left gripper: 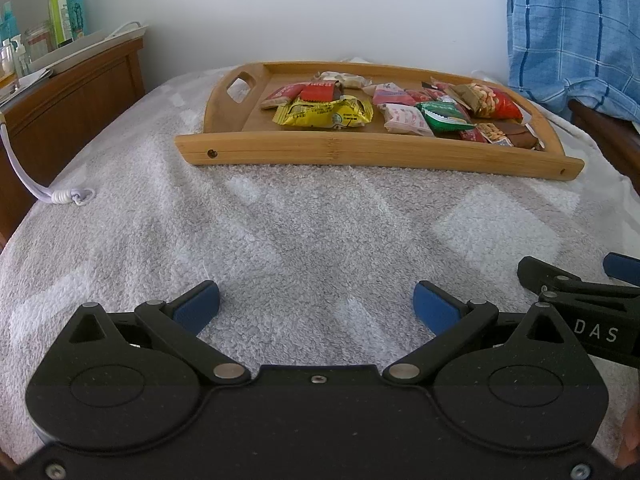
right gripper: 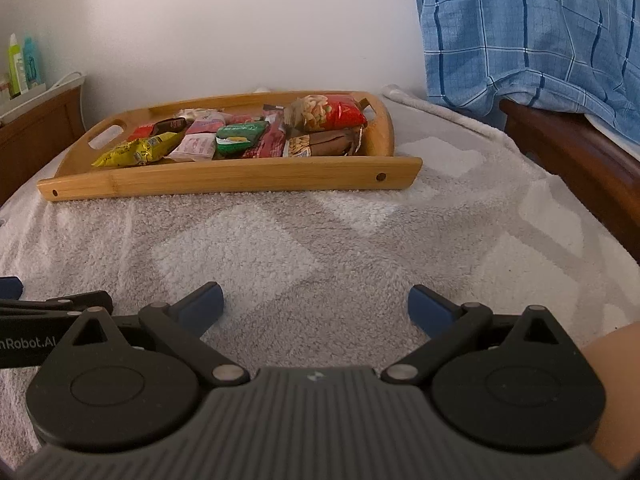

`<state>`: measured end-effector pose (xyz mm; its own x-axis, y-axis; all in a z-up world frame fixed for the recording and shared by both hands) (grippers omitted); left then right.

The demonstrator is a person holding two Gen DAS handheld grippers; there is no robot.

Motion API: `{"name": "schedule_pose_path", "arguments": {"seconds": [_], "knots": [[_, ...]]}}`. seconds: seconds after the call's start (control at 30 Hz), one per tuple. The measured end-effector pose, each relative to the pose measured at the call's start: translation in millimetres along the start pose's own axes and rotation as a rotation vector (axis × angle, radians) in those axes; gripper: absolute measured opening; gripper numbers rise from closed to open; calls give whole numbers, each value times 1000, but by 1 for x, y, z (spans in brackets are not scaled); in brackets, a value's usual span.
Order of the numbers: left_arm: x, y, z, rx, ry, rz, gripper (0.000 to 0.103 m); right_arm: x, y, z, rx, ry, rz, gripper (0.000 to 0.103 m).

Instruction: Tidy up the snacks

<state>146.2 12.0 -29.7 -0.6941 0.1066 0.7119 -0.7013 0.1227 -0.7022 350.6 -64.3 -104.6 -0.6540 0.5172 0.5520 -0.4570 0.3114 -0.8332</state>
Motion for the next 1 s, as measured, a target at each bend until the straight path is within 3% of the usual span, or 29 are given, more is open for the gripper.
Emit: {"name": "schedule_pose_path", "arguments": {"seconds": [1.0], "knots": [[1, 1, 1, -3, -3, 9, 103, -1, 0, -1, 4, 3, 1, 103]]}}
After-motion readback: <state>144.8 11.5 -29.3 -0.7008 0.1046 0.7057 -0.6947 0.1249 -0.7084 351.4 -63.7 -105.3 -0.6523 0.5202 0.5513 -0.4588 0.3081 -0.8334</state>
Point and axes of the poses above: each gripper's, at about its wrist camera, not at the fingertips, and x roughly against the way its jaws point, z to its right, y to its underside, the point moved 6 cm from there along -x, roughly the way its jaws point, and after that the axes turned 1 degree about y, right-handed, at the moved point
